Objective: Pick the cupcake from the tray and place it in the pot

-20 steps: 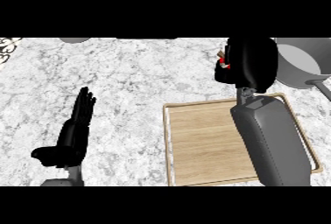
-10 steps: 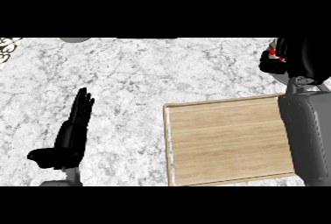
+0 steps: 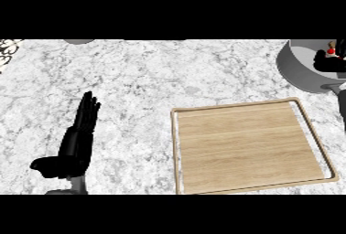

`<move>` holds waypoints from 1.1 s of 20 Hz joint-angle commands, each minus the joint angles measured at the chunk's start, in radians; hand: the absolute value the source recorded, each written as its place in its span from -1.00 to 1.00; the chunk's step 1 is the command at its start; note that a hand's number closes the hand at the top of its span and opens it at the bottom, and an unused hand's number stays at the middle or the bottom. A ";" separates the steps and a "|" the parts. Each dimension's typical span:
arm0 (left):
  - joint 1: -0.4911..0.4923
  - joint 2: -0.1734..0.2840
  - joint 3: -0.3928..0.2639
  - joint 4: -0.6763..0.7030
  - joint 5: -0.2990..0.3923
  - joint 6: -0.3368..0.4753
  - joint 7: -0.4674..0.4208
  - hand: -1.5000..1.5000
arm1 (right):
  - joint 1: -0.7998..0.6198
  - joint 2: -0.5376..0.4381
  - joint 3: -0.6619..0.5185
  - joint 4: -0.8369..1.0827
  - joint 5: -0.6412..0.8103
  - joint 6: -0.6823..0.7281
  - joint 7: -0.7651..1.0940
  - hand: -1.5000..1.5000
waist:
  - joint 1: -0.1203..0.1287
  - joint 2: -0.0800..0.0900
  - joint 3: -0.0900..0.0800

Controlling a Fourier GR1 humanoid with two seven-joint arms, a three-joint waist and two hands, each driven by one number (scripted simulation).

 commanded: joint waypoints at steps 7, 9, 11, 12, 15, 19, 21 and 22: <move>0.025 0.006 -0.004 0.002 0.000 -0.026 -0.032 0.00 | -0.060 -0.131 -0.112 0.471 -0.103 -0.072 -0.250 1.00 | 0.017 0.005 0.001; -0.063 -0.015 0.003 0.042 -0.005 0.002 0.014 0.00 | -0.126 -0.153 -0.103 0.577 -0.071 -0.068 -0.227 1.00 | 0.021 0.009 0.001; -0.021 -0.003 0.001 0.013 0.002 -0.016 0.006 0.00 | -0.080 -0.166 -0.107 0.602 -0.073 -0.075 -0.240 1.00 | 0.014 0.005 0.001; 0.004 0.010 0.012 0.004 0.016 -0.033 -0.012 0.00 | -0.091 -0.139 -0.151 0.637 -0.112 -0.099 -0.216 1.00 | 0.021 0.007 0.001; 0.017 -0.034 -0.054 0.014 -0.039 -0.001 -0.029 0.00 | -0.097 -0.208 -0.170 0.733 -0.089 -0.046 -0.141 -1.00 | 0.031 0.013 0.002; -0.048 0.030 0.027 0.013 0.015 -0.038 0.025 0.00 | -0.089 -0.191 -0.204 0.793 -0.159 -0.038 -0.301 -1.00 | 0.029 0.014 0.003; -0.023 0.007 0.015 0.000 0.024 -0.032 0.020 0.00 | -0.122 -0.195 -0.258 0.778 -0.225 -0.053 -0.362 -1.00 | 0.032 0.013 0.004; 0.013 0.020 0.018 0.016 0.019 -0.048 -0.035 0.00 | -0.081 -0.200 -0.299 0.769 -0.268 -0.086 -0.434 -1.00 | 0.026 0.013 0.004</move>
